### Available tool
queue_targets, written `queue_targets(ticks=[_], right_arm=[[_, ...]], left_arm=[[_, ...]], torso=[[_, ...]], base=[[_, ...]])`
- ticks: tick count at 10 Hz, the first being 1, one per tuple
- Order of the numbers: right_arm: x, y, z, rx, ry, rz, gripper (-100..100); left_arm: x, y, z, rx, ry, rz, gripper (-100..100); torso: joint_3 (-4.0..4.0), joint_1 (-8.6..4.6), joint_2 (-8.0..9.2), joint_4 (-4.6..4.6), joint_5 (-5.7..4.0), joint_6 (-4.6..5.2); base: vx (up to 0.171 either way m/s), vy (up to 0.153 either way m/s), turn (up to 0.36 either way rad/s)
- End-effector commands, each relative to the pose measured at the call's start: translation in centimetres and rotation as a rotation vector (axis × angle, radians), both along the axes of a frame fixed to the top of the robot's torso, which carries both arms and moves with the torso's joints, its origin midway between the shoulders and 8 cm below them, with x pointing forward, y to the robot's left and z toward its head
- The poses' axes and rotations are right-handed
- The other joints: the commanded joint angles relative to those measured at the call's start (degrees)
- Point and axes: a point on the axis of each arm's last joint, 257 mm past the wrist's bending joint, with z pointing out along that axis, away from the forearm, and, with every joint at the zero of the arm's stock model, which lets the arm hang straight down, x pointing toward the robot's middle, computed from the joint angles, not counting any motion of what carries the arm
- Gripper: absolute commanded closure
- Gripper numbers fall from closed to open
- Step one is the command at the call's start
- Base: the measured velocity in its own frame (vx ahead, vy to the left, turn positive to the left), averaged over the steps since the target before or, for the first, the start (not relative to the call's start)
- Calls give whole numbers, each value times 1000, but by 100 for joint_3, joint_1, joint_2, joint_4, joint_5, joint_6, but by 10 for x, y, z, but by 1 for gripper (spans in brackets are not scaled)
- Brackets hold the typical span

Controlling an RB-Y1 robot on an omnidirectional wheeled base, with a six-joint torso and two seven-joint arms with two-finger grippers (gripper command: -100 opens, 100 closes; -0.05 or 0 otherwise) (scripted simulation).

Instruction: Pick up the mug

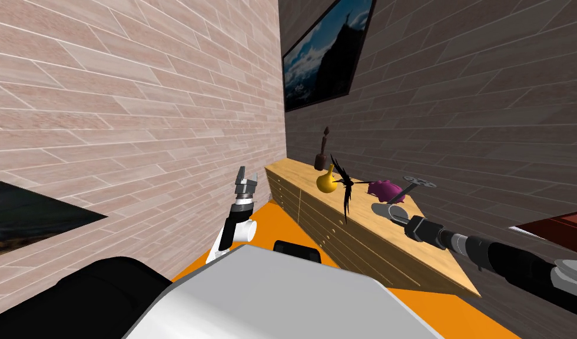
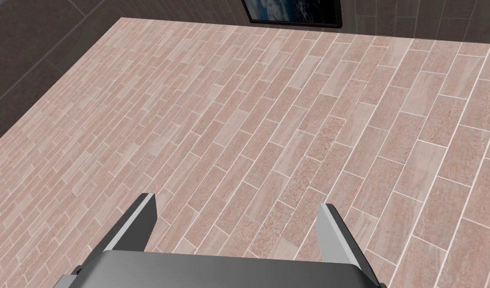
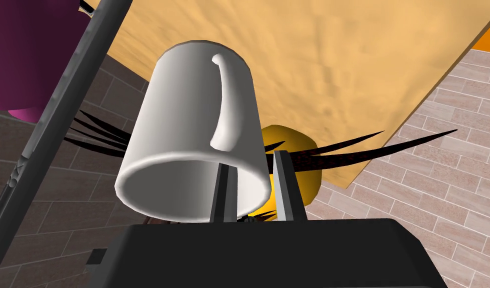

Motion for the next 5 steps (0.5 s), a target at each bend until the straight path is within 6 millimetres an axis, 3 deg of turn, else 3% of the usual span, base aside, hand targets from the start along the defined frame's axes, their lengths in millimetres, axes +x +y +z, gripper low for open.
queue_targets(ticks=[1, 4, 5], right_arm=[[8, 9, 7, 15, -15, 7, 100], [5, 7, 3, -15, -3, 19, 100], [5, 7, 3, -16, -2, 20, 0]], left_arm=[[0, 0, 0, 0, 0, 0, 0], [0, 0, 0, 0, 0, 0, 0], [0, 0, 0, 0, 0, 0, 0]], torso=[[0, 0, 0, 0, 0, 0], [1, 0, 2, 1, 0, 6], [4, 0, 6, 2, 0, 8]], base=[[37, -4, -154], [18, 0, -41], [0, 0, 0]])
